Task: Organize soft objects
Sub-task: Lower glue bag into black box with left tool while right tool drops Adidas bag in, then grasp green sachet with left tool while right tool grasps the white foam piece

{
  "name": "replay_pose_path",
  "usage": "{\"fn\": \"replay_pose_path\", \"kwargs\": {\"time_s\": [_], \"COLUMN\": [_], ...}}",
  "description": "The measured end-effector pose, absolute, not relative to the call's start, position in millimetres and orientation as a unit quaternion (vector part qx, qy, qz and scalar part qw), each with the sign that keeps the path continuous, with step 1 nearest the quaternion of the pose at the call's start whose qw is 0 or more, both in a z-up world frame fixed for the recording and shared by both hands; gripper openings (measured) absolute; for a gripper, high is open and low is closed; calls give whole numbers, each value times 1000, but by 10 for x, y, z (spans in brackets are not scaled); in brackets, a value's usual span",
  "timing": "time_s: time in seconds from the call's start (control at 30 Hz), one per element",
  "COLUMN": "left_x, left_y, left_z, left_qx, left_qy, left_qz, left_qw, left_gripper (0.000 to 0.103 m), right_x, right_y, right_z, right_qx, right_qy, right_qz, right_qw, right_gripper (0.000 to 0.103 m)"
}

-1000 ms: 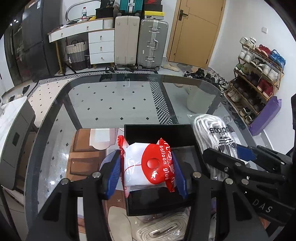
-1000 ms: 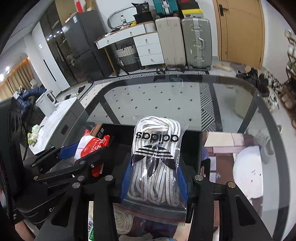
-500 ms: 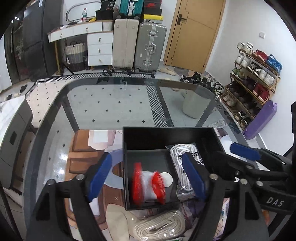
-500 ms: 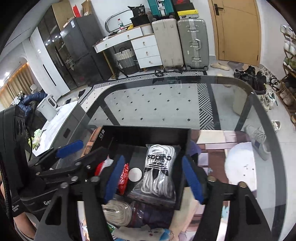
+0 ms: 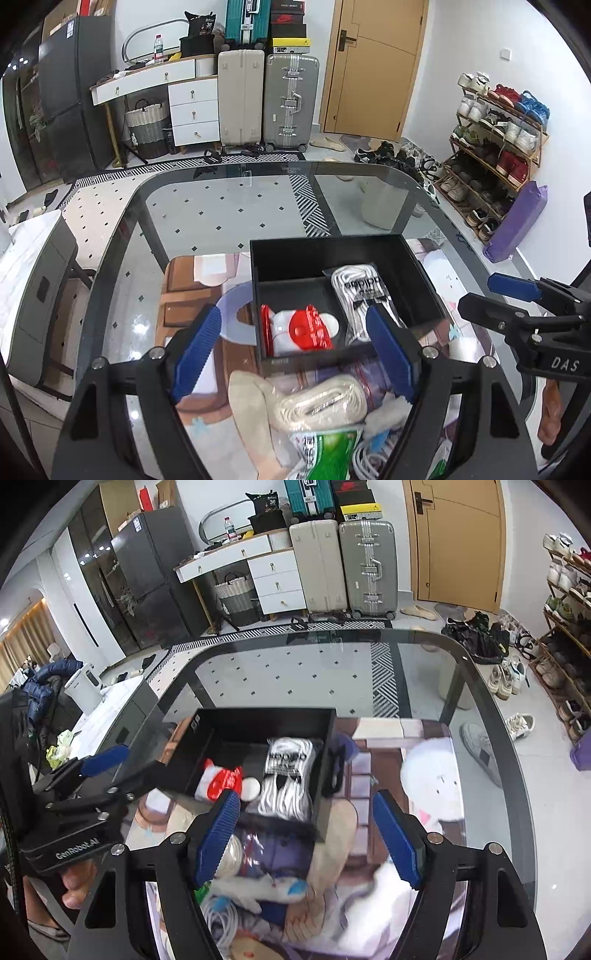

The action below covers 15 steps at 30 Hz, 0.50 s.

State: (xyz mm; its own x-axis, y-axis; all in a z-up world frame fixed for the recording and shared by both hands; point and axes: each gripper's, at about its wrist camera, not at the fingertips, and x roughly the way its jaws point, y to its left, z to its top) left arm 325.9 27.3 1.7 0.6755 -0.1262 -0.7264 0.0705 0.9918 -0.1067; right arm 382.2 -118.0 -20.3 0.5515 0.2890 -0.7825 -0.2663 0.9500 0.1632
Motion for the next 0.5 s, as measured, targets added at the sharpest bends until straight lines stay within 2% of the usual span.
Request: {"fn": "replay_pose_path", "kwargs": {"time_s": [0.5], "left_x": [2871], "left_y": [127], "left_z": [-225], "left_qx": [6], "left_qy": [428], "left_qz": [-78], "left_qw": [900], "left_gripper": [81], "right_x": [3499], "right_y": [-1322], "right_z": [-505], "right_qx": [-12], "right_qy": [482], "right_qz": [143], "right_qw": [864], "right_gripper": [76]}}
